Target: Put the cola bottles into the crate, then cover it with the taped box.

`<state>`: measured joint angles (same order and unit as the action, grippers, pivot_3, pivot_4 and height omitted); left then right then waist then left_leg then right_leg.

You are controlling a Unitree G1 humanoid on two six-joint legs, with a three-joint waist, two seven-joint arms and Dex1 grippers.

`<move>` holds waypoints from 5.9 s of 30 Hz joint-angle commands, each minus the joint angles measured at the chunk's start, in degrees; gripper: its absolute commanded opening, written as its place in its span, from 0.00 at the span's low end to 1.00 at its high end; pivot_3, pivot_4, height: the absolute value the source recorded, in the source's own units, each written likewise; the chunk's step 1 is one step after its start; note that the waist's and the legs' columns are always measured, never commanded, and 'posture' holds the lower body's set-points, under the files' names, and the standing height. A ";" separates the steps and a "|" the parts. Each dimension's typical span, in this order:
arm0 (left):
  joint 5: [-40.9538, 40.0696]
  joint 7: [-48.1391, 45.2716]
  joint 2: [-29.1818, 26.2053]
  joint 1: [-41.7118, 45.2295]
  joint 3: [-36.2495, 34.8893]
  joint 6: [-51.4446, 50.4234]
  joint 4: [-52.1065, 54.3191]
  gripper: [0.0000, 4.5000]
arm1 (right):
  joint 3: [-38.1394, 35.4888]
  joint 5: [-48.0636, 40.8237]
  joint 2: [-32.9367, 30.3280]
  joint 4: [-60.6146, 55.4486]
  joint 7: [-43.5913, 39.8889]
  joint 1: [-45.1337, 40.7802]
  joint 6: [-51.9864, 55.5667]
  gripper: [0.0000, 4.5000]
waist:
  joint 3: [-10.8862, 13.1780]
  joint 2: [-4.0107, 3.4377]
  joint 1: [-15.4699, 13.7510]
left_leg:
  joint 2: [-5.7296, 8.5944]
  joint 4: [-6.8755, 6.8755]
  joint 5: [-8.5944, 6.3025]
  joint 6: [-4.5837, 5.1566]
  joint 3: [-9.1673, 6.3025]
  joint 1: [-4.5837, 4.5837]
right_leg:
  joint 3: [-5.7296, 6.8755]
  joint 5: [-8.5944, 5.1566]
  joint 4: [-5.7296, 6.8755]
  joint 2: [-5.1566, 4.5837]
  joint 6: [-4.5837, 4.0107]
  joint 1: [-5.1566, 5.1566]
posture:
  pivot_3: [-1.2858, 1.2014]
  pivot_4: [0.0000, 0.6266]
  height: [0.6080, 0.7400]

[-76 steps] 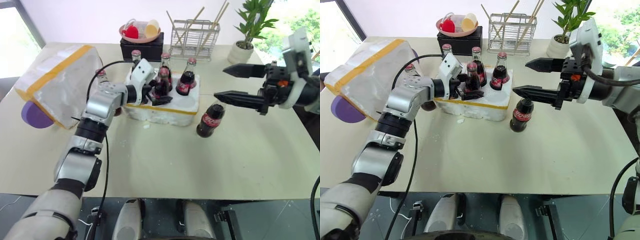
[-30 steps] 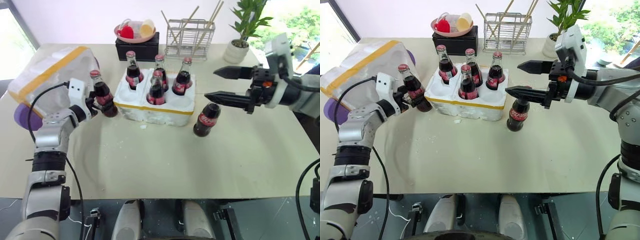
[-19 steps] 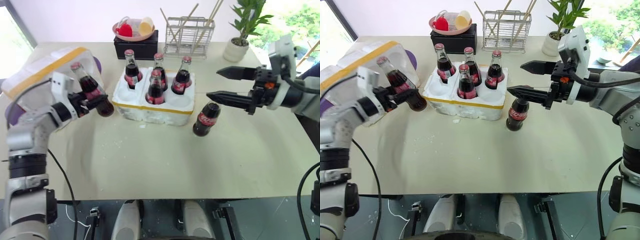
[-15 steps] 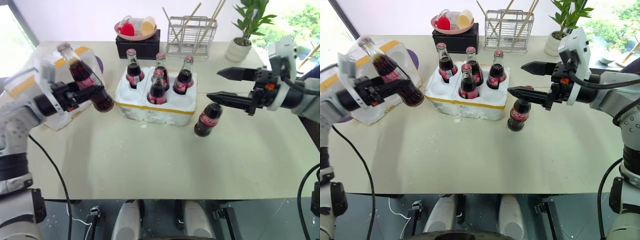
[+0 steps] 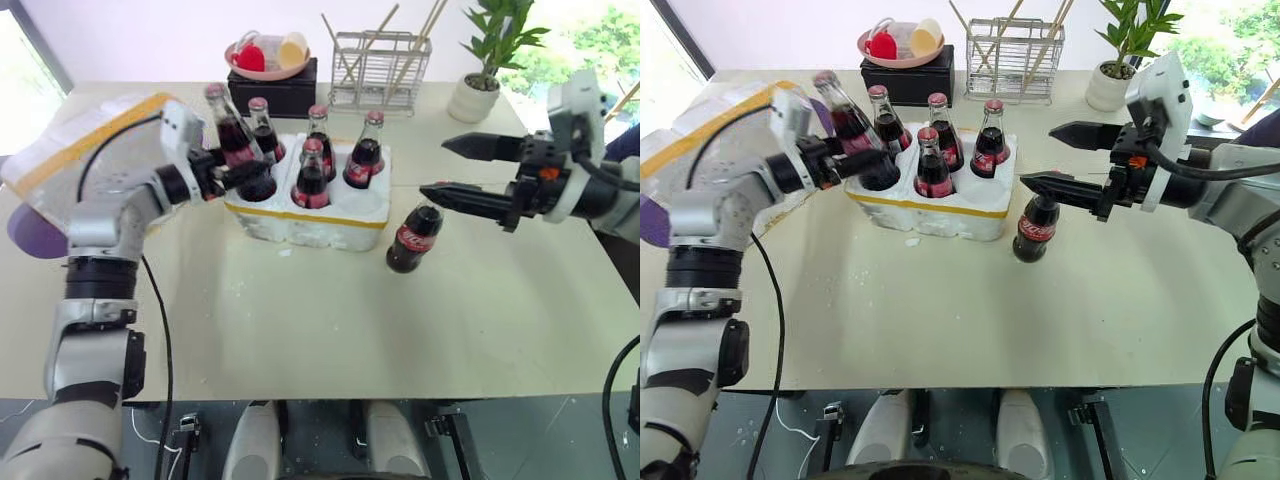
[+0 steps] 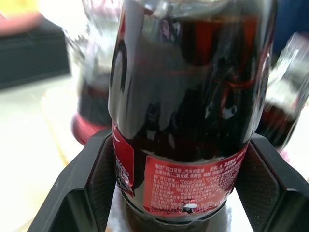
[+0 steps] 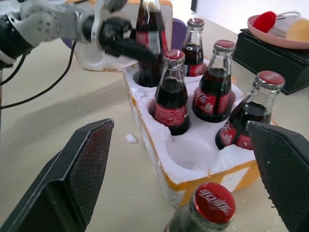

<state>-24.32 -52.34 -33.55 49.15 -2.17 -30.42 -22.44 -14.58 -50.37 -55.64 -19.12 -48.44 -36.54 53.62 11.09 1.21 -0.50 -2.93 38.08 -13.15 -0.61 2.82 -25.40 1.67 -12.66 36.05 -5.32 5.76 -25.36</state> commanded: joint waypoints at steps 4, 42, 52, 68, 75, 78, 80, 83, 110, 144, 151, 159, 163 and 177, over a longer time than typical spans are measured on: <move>1.72 -0.56 0.13 0.43 -0.08 3.67 2.97 0.71 | -2.97 -0.62 -0.66 -2.67 1.22 1.59 -0.38 1.00 | 0.00 0.00 -0.19 | 0.00 0.04 0.00 0.00 0.00 0.00 | -0.01 0.00 0.00 -0.01 0.00 0.02 | 0.52 0.24 1.00; -16.32 -13.60 -8.51 -10.93 0.07 -11.68 32.88 0.99 | -5.90 10.03 22.98 -17.03 31.05 38.20 -9.96 1.00 | -0.19 0.00 -0.13 | 0.00 -0.03 -0.03 -0.01 -0.01 0.87 | -0.10 -0.22 -0.15 -0.02 -0.36 0.88 | 0.52 0.24 1.00; -13.56 -11.45 -6.79 -9.16 0.81 -10.08 31.73 0.99 | 2.04 13.61 26.25 -6.42 26.52 27.88 -15.37 1.00 | -0.19 0.00 -0.05 | -0.01 -0.05 -0.03 0.00 -0.04 0.90 | -0.09 -0.23 -0.13 0.01 -0.34 0.89 | 0.52 0.24 1.00; -14.23 -9.22 -7.36 -9.57 -0.79 -10.39 32.80 1.00 | -3.49 7.26 28.63 0.36 24.46 18.41 -13.86 0.63 | -0.12 -0.09 -0.19 | 0.00 -0.05 -0.02 0.00 -0.02 0.87 | -0.10 -0.22 -0.11 0.00 -0.31 0.89 | 0.52 0.24 1.00; -14.70 -7.51 -7.55 -9.94 -2.17 -10.38 33.21 1.00 | -7.26 -3.46 22.27 -1.35 22.62 6.77 -8.16 0.63 | 0.01 -0.29 0.66 | -0.01 -0.08 -0.02 0.00 0.00 0.89 | -0.13 -0.21 -0.06 0.01 -0.30 0.81 | 0.52 0.24 1.00; -14.46 -6.93 -7.35 -10.10 -2.19 -9.99 33.25 1.00 | -1.25 0.96 21.11 2.40 19.66 -0.66 -9.42 0.63 | 0.01 -0.29 1.36 | -0.04 -0.13 -0.03 0.00 -0.05 0.90 | -0.11 -0.21 -0.02 0.07 -0.29 0.78 | 0.52 0.24 1.00; -14.19 -6.57 -7.21 -10.32 -2.17 -9.61 33.35 1.00 | 2.00 3.72 21.14 5.86 16.86 -3.97 -10.97 0.63 | 0.00 -0.28 1.35 | -0.05 -0.18 -0.03 0.01 -0.06 0.91 | -0.12 -0.21 -0.02 0.11 -0.29 0.77 | 0.52 0.24 1.00; -13.86 -5.97 -7.03 -10.38 -2.30 -9.15 33.35 1.00 | 6.32 7.75 22.54 11.61 13.93 -8.11 -13.59 0.63 | 0.01 -0.27 1.18 | -0.06 -0.21 -0.03 0.01 -0.08 0.89 | -0.10 -0.20 -0.03 0.13 -0.25 0.76 | 0.52 0.24 1.00; -14.25 -3.53 -10.72 -13.23 -7.04 -9.47 33.52 1.00 | 16.10 25.91 31.07 23.54 9.87 -7.07 -21.65 0.99 | 0.03 -0.19 1.04 | -0.05 -0.14 -0.02 -0.01 -0.04 0.88 | -0.08 -0.16 -0.03 0.08 -0.20 0.81 | 0.52 0.24 1.00; 5.68 -36.34 -51.43 -46.25 -46.22 -4.12 9.94 1.00 | 0.78 5.31 -4.44 10.03 -20.21 -8.67 -4.93 0.99 | 0.14 -0.22 1.71 | -0.15 -0.96 -0.02 -0.08 0.24 0.89 | -0.08 -0.57 -0.08 0.06 -0.90 0.09 | 0.52 0.24 1.00; 13.09 -38.98 -61.49 -47.03 -35.14 16.60 -18.59 1.00 | 4.30 6.38 -0.95 14.15 -20.24 -13.94 -6.54 0.99 | 0.16 -0.28 1.43 | -0.14 -1.09 -0.11 -0.22 0.45 0.87 | 0.03 -0.59 -0.12 -0.23 -0.96 -0.29 | 0.52 0.24 1.00; 25.95 -36.17 -52.98 -7.48 -3.07 22.65 -32.52 1.00 | 4.94 7.34 -0.50 12.92 -20.00 -13.54 -7.83 0.99 | 0.10 -0.18 0.78 | -0.06 -0.80 0.05 -0.14 0.71 -0.13 | 0.01 -0.35 0.16 -0.28 -0.60 -0.94 | 0.52 0.24 1.00; 34.57 -34.70 -45.89 10.67 6.03 23.42 -42.02 1.00 | 0.82 4.24 -4.19 8.98 -20.16 -11.40 -5.20 0.99 | 0.09 -0.07 -0.21 | -0.07 -0.75 0.08 -0.16 0.71 -0.13 | 0.04 -0.18 0.23 -0.23 -0.28 -0.93 | 0.52 0.24 1.00; 41.62 -29.32 -36.55 20.56 11.34 25.03 -52.85 1.00 | -7.12 -1.16 -6.77 1.21 -12.24 -7.21 -1.73 0.99 | 0.09 0.00 0.21 | -0.13 -0.46 0.09 -0.17 0.71 -0.10 | -0.04 -0.12 0.21 -0.24 -0.19 -0.80 | 0.52 0.24 1.00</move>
<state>17.13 -82.03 -69.54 68.22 9.81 -5.40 -75.09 -18.98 -50.50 -61.55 -16.72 -62.07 -42.79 52.19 11.18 1.21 -0.29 -3.06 37.67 -13.06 -0.78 3.53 -25.52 1.63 -12.77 36.28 -5.56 5.57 -26.16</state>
